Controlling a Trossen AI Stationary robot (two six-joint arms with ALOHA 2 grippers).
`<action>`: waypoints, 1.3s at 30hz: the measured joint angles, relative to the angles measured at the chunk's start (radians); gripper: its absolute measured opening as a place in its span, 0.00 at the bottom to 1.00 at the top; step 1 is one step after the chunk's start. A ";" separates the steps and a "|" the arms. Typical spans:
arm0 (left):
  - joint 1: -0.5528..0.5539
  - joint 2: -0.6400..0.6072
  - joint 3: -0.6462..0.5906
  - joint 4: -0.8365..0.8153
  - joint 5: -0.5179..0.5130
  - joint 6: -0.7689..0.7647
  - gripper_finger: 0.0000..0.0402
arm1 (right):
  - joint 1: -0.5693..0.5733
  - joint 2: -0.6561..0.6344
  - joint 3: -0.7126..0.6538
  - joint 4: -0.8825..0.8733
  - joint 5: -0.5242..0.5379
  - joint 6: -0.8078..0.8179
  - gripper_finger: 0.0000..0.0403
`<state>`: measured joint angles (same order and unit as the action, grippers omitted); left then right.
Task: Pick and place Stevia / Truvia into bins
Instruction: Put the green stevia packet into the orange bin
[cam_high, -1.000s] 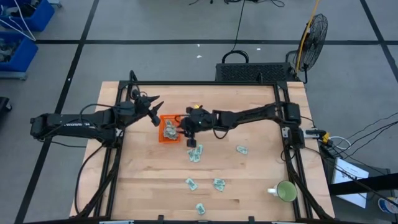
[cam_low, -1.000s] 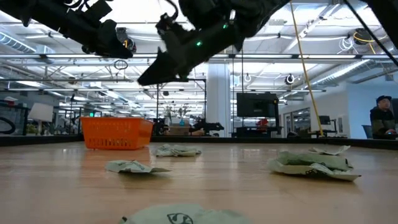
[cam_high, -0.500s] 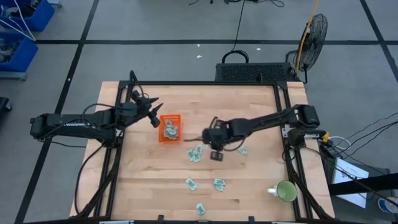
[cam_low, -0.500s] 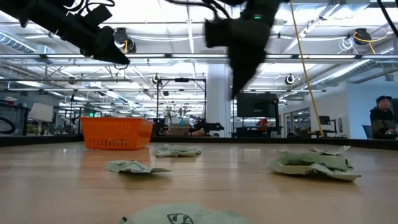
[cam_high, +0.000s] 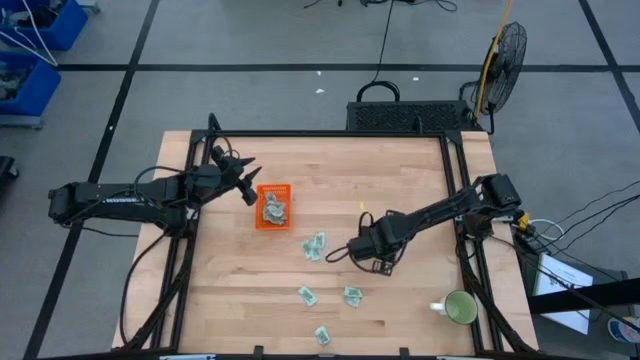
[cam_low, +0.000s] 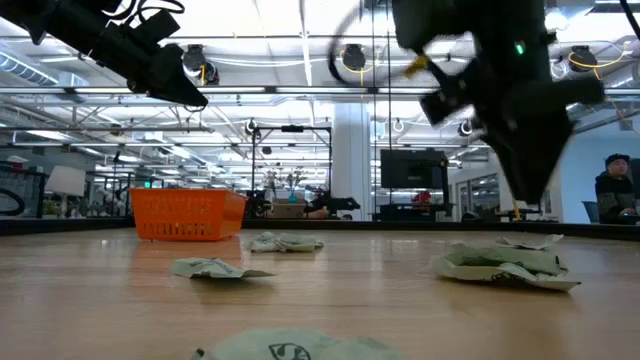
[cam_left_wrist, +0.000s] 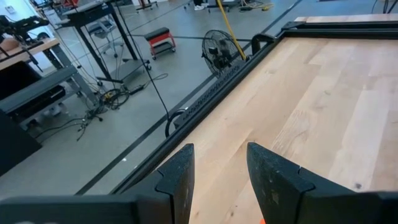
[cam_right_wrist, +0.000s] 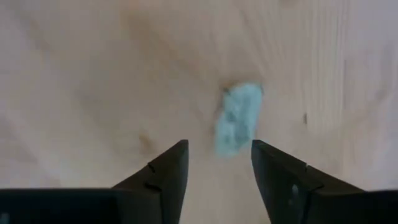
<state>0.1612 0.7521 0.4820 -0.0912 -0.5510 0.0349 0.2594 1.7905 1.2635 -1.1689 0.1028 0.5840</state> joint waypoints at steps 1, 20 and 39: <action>0.000 0.000 0.000 0.001 0.000 0.000 0.38 | -0.006 0.000 -0.026 0.004 0.000 0.003 0.44; 0.001 0.000 0.000 0.037 0.001 0.012 0.38 | -0.123 -0.072 -0.236 0.148 -0.128 -0.088 0.42; 0.001 0.000 0.000 0.035 0.002 0.005 0.38 | -0.165 -0.113 -0.369 0.397 -0.142 -0.129 0.41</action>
<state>0.1623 0.7525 0.4820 -0.0563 -0.5488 0.0398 0.0948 1.6772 0.8947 -0.7724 -0.0391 0.4553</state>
